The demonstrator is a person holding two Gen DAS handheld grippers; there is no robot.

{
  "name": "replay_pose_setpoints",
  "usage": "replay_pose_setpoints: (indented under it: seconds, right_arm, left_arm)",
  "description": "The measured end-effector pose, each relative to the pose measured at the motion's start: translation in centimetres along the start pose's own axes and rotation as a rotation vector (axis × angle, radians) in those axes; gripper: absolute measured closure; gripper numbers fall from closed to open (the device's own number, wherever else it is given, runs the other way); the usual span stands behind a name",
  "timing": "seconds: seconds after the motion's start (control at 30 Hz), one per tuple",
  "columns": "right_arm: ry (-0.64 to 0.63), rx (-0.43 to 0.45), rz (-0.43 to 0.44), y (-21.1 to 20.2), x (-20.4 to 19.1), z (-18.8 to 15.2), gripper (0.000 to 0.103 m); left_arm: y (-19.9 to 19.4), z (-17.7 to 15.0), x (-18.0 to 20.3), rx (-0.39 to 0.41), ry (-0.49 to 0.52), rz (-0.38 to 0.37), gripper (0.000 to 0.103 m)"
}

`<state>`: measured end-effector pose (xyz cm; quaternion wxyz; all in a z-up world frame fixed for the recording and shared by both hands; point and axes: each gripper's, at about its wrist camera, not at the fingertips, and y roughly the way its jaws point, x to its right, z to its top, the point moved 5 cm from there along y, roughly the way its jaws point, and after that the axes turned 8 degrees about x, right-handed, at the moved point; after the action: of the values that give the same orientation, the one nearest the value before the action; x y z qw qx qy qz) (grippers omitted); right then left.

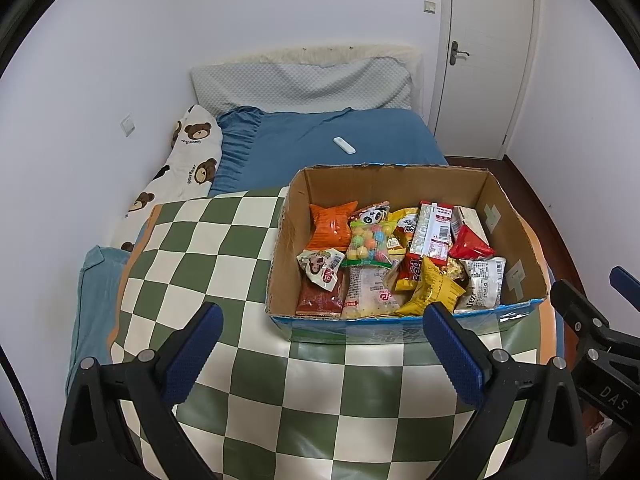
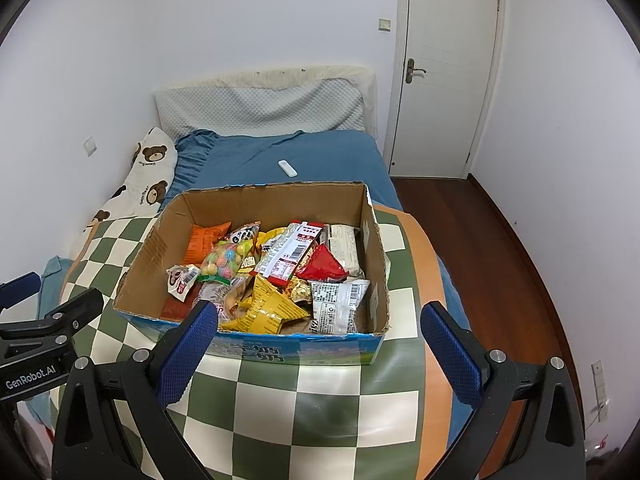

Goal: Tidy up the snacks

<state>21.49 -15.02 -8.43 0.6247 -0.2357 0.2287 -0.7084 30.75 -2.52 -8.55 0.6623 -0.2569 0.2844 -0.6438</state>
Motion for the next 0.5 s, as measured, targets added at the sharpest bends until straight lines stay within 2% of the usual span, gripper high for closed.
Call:
replay_pose_setpoints:
  seconds: [0.5]
  right_arm:
    - [0.003, 0.003, -0.003, -0.29, 0.10, -0.07, 0.000]
  left_arm:
    - [-0.41, 0.03, 0.24, 0.002, 0.005, -0.006, 0.001]
